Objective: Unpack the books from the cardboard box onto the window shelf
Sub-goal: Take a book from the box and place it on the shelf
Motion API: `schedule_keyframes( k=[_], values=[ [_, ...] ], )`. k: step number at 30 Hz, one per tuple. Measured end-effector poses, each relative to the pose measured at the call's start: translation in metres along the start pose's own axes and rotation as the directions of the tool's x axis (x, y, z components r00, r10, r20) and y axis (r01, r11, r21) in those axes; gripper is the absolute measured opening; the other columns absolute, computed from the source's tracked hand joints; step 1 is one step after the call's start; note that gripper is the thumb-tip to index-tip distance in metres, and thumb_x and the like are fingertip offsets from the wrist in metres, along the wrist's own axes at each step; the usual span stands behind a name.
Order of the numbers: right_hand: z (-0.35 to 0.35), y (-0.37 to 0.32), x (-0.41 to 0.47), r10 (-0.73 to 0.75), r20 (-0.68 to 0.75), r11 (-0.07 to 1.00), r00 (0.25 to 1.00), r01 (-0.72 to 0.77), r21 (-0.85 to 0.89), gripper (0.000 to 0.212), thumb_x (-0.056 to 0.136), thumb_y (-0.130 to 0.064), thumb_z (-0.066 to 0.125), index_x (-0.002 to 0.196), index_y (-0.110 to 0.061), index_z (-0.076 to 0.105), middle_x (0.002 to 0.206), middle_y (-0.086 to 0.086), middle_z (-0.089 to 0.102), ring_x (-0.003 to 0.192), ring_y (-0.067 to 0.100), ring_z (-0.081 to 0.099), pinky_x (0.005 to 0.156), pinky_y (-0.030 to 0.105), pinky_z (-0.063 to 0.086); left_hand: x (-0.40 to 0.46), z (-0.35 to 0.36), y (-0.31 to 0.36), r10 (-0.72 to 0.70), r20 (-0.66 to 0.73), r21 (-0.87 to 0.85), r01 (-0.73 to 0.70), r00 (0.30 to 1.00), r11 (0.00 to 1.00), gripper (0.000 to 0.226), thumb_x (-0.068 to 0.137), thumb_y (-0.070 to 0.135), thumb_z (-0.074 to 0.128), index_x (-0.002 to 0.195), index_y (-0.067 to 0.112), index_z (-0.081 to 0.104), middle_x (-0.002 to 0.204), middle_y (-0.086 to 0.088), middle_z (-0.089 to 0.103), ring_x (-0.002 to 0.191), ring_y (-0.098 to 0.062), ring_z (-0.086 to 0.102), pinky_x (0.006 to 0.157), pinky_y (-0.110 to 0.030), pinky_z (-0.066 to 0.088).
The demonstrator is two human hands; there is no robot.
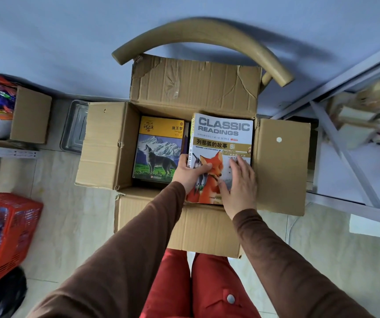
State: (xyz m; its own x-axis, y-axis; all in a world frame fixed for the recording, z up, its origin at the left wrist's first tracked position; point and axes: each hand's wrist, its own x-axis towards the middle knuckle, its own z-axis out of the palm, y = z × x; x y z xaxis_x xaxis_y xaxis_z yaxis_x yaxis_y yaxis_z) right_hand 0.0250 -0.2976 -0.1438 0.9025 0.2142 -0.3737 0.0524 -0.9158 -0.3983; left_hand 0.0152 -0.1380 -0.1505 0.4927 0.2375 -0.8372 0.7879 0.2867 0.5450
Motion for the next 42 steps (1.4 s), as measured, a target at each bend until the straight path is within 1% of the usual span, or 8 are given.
schedule_keyframes(
  k=[5, 8, 11, 16, 21, 26, 35, 42],
  values=[
    [-0.013, -0.006, 0.010, 0.064, -0.005, 0.951, 0.998, -0.060, 0.304, 0.070, 0.094, -0.038, 0.062, 0.154, -0.016, 0.032, 0.163, 0.004, 0.028, 0.149, 0.021, 0.025, 0.122, 0.034, 0.022, -0.009, -0.033, 0.020, -0.060, 0.032, -0.213, 0.065, 0.998, 0.975, 0.063, 0.083, 0.009, 0.078, 0.137, -0.003, 0.048, 0.129, -0.032, 0.064, 0.096, -0.041, 0.070, 0.094, -0.056, 0.056],
    [-0.020, -0.020, 0.017, 0.223, 0.401, 0.543, 0.888, -0.455, 0.706, 0.083, 0.088, -0.041, 0.071, 0.155, -0.021, 0.026, 0.157, 0.003, 0.039, 0.140, 0.020, 0.043, 0.118, 0.036, 0.031, -0.028, -0.056, 0.028, -0.099, 0.037, -0.265, 0.105, 0.994, 0.958, 0.059, 0.089, 0.009, 0.072, 0.141, -0.005, 0.048, 0.133, -0.034, 0.061, 0.091, -0.036, 0.065, 0.097, -0.057, 0.054],
    [-0.025, -0.037, 0.018, 0.146, 0.662, 0.278, 0.735, -0.673, 0.686, 0.064, 0.083, -0.044, 0.075, 0.137, -0.015, 0.055, 0.129, 0.005, 0.070, 0.112, 0.021, 0.068, 0.102, 0.039, 0.051, -0.054, -0.075, 0.032, -0.100, 0.015, -0.317, 0.099, 0.995, 0.943, 0.052, 0.092, 0.009, 0.068, 0.140, -0.003, 0.051, 0.135, -0.034, 0.060, 0.111, -0.044, 0.060, 0.106, -0.065, 0.045],
    [-0.042, -0.086, 0.004, 0.031, 0.670, 0.408, 0.742, -0.621, 0.669, 0.030, 0.086, -0.041, 0.073, 0.105, -0.019, 0.066, 0.110, 0.007, 0.073, 0.098, 0.027, 0.070, 0.097, 0.046, 0.053, -0.108, -0.112, 0.036, -0.039, -0.084, -0.388, 0.004, 0.996, 0.922, 0.051, 0.091, 0.010, 0.070, 0.137, -0.003, 0.053, 0.131, -0.032, 0.063, 0.104, -0.045, 0.065, 0.101, -0.063, 0.050],
    [-0.066, -0.171, -0.027, -0.119, 0.657, 0.544, 0.744, -0.505, 0.670, 0.034, 0.086, -0.042, 0.071, 0.115, -0.023, 0.064, 0.124, 0.006, 0.068, 0.114, 0.027, 0.066, 0.107, 0.052, 0.047, -0.180, -0.173, 0.038, 0.082, -0.225, -0.457, -0.180, 0.971, 0.871, 0.043, 0.089, 0.011, 0.072, 0.130, 0.003, 0.060, 0.120, -0.029, 0.070, 0.075, -0.032, 0.073, 0.069, -0.043, 0.065],
    [-0.073, -0.282, -0.095, -0.332, 0.605, 0.660, 0.724, -0.280, 0.697, 0.045, 0.083, -0.046, 0.075, 0.119, -0.023, 0.061, 0.112, -0.008, 0.067, 0.095, -0.001, 0.067, 0.080, 0.023, 0.054, -0.269, -0.255, 0.007, 0.182, -0.449, -0.486, -0.410, 0.875, 0.771, 0.040, 0.087, 0.011, 0.075, 0.125, 0.010, 0.060, 0.115, -0.026, 0.073, 0.085, -0.036, 0.075, 0.069, -0.044, 0.063],
    [-0.002, -0.439, -0.318, -0.582, 0.604, 0.688, 0.544, -0.067, 0.723, 0.048, 0.077, -0.035, 0.083, 0.114, -0.011, 0.065, 0.109, 0.010, 0.077, 0.100, 0.029, 0.074, 0.092, 0.049, 0.058, -0.458, -0.405, -0.152, 0.182, -0.722, -0.490, -0.679, 0.667, 0.547, 0.018, 0.088, 0.017, 0.074, 0.106, 0.019, 0.076, 0.120, -0.032, 0.068, 0.106, -0.048, 0.065, 0.096, -0.070, 0.049],
    [0.066, -0.535, -0.504, -0.703, 0.621, 0.657, 0.347, -0.015, 0.753, 0.087, 0.053, -0.041, 0.091, 0.120, -0.002, 0.054, 0.116, 0.023, 0.072, 0.098, 0.037, 0.074, 0.079, 0.048, 0.062, -0.593, -0.507, -0.286, 0.106, -0.834, -0.474, -0.802, 0.541, 0.363, 0.033, 0.088, 0.021, 0.075, 0.120, 0.018, 0.071, 0.105, -0.019, 0.077, 0.078, -0.029, 0.077, 0.070, -0.042, 0.061]
  ],
)
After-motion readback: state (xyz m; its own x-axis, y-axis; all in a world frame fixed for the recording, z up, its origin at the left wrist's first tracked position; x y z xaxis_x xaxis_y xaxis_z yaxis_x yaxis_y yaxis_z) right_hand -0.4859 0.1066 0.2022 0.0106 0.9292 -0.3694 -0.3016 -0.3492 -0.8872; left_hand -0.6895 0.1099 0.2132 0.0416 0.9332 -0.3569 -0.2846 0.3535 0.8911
